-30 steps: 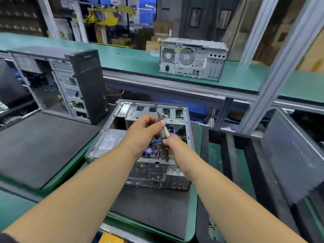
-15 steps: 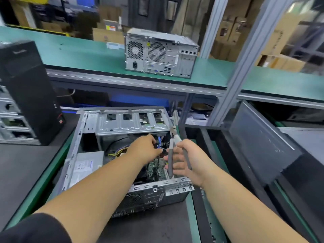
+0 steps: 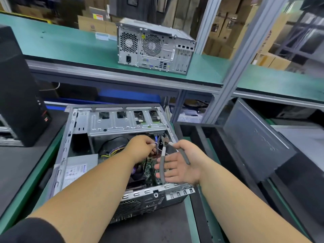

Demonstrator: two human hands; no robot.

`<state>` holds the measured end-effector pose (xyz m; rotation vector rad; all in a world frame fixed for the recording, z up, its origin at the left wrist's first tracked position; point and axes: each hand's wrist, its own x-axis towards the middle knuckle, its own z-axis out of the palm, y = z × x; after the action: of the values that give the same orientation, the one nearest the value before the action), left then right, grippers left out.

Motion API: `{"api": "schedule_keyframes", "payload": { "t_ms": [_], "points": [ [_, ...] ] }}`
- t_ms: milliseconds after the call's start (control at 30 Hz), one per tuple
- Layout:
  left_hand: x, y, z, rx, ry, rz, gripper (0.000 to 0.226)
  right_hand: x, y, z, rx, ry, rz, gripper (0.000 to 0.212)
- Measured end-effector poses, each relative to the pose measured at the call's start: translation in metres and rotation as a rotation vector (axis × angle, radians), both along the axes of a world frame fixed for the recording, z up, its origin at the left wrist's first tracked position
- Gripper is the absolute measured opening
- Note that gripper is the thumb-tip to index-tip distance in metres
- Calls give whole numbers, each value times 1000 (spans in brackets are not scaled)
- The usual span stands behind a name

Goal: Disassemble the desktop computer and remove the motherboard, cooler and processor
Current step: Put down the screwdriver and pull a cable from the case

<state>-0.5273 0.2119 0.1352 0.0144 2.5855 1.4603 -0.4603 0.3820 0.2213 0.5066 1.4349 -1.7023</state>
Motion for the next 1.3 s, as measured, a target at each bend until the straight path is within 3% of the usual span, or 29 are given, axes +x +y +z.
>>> {"api": "schedule_keyframes", "payload": {
  "t_ms": [333, 600, 1033, 1300],
  "points": [
    [0, -4, 7, 167, -37, 3, 24, -10, -5, -1, 24, -76, 100, 67],
    [3, -5, 15, -15, 13, -2, 23, -6, -11, -4, 50, -77, 90, 65],
    [6, -3, 16, 23, -20, -6, 23, -4, -23, -4, 154, -36, 13, 62],
    [6, -3, 15, -51, -2, -27, 20, 4, -35, -13, 315, 120, -58, 49]
  ]
}}
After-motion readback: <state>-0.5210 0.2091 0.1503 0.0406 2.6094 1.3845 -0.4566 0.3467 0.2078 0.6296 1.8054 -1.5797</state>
